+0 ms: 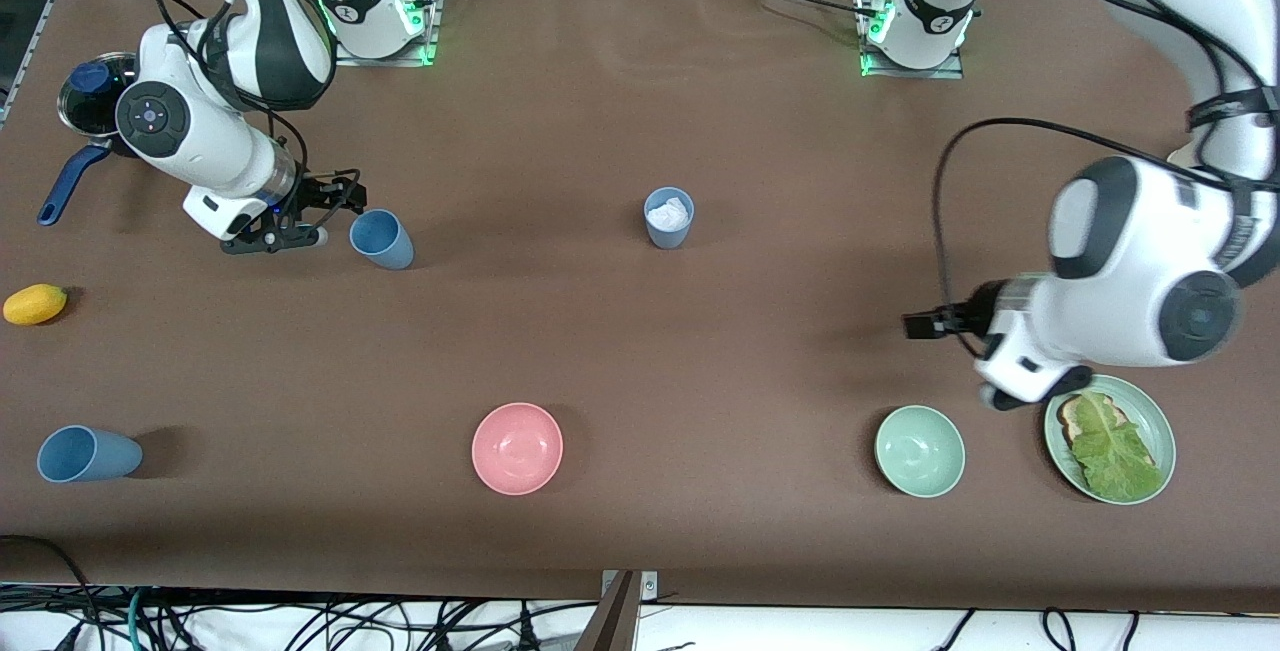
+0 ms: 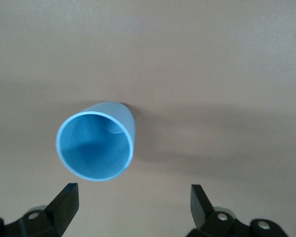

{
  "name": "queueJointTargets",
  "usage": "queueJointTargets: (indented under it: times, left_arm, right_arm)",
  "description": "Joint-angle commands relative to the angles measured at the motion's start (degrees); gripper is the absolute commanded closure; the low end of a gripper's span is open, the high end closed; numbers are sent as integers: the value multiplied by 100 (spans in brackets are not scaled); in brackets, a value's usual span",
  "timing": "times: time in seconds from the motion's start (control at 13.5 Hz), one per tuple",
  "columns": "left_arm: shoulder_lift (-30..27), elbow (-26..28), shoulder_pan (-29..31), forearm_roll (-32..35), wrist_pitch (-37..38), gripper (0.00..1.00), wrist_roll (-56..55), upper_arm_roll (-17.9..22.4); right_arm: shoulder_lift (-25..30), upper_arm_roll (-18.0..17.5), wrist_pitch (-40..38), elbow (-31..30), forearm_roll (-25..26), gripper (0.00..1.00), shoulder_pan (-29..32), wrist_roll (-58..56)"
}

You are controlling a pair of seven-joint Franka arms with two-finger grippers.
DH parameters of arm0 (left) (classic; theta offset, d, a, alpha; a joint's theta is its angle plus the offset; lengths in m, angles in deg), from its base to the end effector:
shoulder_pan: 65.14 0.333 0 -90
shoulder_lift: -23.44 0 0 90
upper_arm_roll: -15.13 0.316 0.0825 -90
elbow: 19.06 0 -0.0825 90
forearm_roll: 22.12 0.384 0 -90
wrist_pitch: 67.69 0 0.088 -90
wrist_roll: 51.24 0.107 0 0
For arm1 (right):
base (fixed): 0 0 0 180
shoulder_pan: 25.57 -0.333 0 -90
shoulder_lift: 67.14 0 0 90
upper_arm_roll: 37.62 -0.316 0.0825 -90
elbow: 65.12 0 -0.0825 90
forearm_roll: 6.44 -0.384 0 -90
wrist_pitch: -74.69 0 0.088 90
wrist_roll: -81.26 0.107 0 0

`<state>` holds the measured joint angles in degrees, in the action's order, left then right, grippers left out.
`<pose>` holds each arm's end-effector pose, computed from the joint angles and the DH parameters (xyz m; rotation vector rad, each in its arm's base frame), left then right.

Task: Stack blue cups with both arms
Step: 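Grasp the plain blue cup with the right gripper while the left gripper withdraws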

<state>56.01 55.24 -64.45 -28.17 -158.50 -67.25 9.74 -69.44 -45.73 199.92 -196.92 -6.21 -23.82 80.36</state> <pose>0.6840 -0.0540 0.3977 2.9846 0.3317 -0.4559 0.4957 0.0551 0.3184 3.1209 0.2025 -0.2418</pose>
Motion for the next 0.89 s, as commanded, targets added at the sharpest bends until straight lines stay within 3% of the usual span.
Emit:
queueJointTargets:
  times: [0.0, 0.52, 0.59, 0.81]
  left_arm:
    - [-163, 119, 553, 288, 125, 0, 973, -94]
    - [-637, 119, 994, 912, 265, 0, 1425, -129]
    - [-707, 154, 1038, 922, 265, 0, 1651, -129]
    - [-1505, 1004, 977, 861, 46, 0, 2453, 72]
  right_arm:
    - [-86, 99, 632, -380, -5, 0, 19, -174]
    - [-489, 108, 1082, -259, 4, 3, 19, -104]
    - [-560, 99, 1170, -250, 4, 6, 10, -95]
    - [-666, 99, 1241, -259, -5, 26, 10, -77]
